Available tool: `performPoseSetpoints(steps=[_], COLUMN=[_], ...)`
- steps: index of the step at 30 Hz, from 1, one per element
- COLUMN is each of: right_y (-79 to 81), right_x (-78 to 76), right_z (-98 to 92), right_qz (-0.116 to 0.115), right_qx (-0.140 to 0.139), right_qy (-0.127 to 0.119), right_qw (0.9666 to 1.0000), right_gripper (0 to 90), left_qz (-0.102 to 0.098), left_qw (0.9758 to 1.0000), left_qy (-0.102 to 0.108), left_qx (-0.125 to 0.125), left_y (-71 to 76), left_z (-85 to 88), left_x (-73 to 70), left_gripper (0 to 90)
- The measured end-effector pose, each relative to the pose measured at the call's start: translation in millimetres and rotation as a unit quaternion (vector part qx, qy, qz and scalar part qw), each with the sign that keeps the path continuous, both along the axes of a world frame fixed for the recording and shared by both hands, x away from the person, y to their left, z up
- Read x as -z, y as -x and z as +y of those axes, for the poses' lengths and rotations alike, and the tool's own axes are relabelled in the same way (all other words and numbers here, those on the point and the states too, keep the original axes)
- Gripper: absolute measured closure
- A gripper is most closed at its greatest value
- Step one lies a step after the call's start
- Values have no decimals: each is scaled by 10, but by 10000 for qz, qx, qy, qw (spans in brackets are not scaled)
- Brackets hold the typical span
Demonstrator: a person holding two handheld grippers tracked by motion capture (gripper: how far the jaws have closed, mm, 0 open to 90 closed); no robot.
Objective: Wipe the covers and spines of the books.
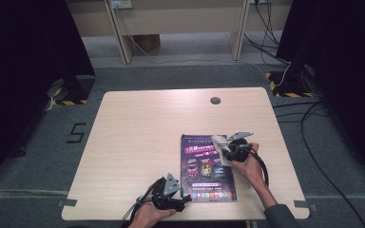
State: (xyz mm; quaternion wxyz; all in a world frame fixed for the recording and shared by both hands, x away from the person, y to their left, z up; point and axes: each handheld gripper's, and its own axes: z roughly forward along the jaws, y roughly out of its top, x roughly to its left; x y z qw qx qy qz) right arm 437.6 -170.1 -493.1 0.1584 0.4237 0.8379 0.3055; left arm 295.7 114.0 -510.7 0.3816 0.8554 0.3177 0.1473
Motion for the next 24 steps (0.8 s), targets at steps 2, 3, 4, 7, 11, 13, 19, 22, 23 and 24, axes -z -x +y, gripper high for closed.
performPoseSetpoints(steps=[2,3,4,7,11,13,19,22,23,24], right_y=[-59,-81,-121,-218,-324,-364,-466,-500,-508,-509], right_x=[2,0,2,12,19,24,27,28,31,26], right_z=[10,15,21,31,44,52,46,35,28,18], right_qz=[-52,-52,-74,-137,-181,-218,-202,-234,-251,-252], right_qx=[42,64,130,270,396,437,470,506,528,578], right_qy=[40,50,57,39,16,6,-46,-41,-54,-54], right_qw=[10000,10000,9999,9995,9990,9988,9987,9984,9983,9980], right_gripper=[750,750,750,751,752,753,754,755,755,758], left_qz=[-16,-12,-19,-5,2,5,8,-4,-4,-10], left_qw=[10000,10000,10000,10000,10000,10000,10000,10000,10000,10000], left_qy=[-26,-26,-19,-11,10,6,30,18,20,27], left_qx=[20,20,5,11,2,6,-5,-7,-8,-6], left_y=[0,-1,1,1,0,-1,-2,1,2,2], left_z=[0,1,1,2,3,3,8,8,8,6], left_x=[-2,-2,0,0,3,2,6,6,6,6], left_gripper=[302,302,301,302,302,302,301,301,301,301])
